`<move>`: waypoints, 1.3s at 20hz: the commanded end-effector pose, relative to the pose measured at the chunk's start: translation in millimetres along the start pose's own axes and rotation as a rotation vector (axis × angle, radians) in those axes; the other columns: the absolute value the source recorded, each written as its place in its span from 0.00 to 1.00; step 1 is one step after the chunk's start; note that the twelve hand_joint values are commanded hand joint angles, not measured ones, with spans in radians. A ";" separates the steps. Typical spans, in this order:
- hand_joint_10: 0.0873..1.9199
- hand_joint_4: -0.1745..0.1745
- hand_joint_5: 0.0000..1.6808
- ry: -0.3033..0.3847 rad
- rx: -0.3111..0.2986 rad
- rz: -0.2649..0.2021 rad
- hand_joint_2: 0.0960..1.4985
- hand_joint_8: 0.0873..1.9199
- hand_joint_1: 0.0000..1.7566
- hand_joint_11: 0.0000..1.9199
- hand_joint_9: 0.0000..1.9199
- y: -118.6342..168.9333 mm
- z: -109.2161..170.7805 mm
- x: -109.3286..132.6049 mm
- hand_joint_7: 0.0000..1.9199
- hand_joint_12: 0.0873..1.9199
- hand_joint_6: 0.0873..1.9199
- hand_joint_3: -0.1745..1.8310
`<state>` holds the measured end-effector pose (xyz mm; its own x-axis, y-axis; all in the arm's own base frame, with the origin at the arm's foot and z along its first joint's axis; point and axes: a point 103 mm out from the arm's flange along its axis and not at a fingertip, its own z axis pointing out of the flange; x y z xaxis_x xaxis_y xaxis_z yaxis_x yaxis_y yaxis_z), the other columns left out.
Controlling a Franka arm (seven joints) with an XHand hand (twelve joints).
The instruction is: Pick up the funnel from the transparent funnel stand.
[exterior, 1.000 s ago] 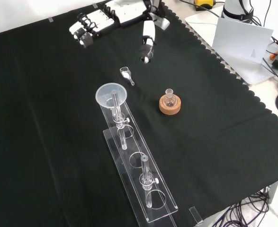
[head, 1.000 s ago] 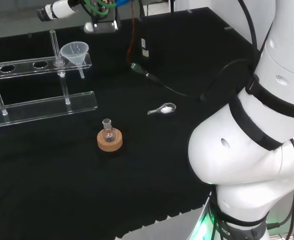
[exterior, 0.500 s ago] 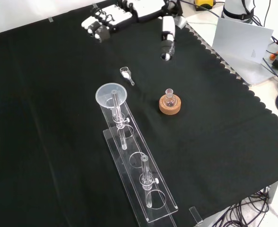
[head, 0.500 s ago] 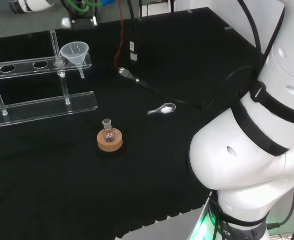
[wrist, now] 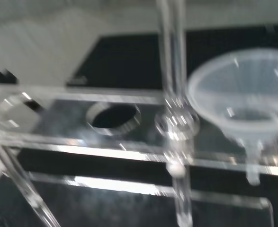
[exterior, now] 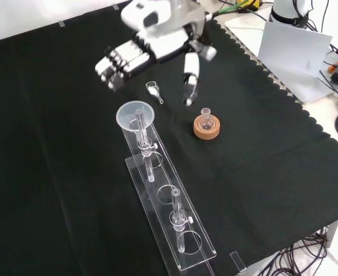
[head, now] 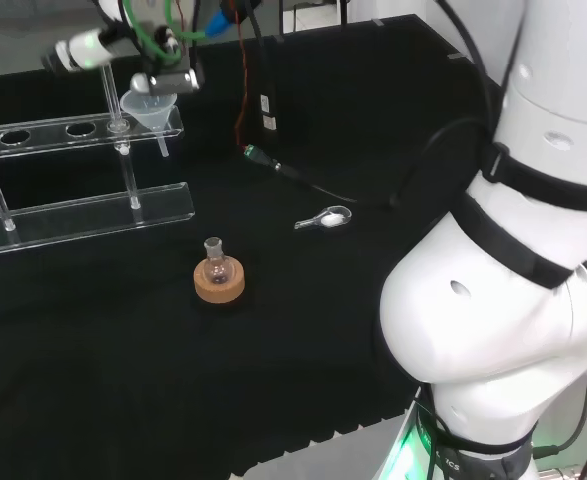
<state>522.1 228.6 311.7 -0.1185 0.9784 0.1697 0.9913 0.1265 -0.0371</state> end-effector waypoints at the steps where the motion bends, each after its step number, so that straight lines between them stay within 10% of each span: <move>1: 0.00 0.58 0.00 -0.050 0.064 0.062 0.42 0.00 0.19 0.00 0.00 18.5 39.1 -28.7 0.00 0.00 0.00 0.13; 26: 0.00 0.57 0.00 -0.104 0.155 0.036 0.44 0.00 0.22 0.00 0.00 23.6 61.6 -44.3 0.00 0.00 0.00 0.13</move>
<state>548.1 199.1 245.9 -0.0916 0.9933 0.0709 0.9782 0.1031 -0.1804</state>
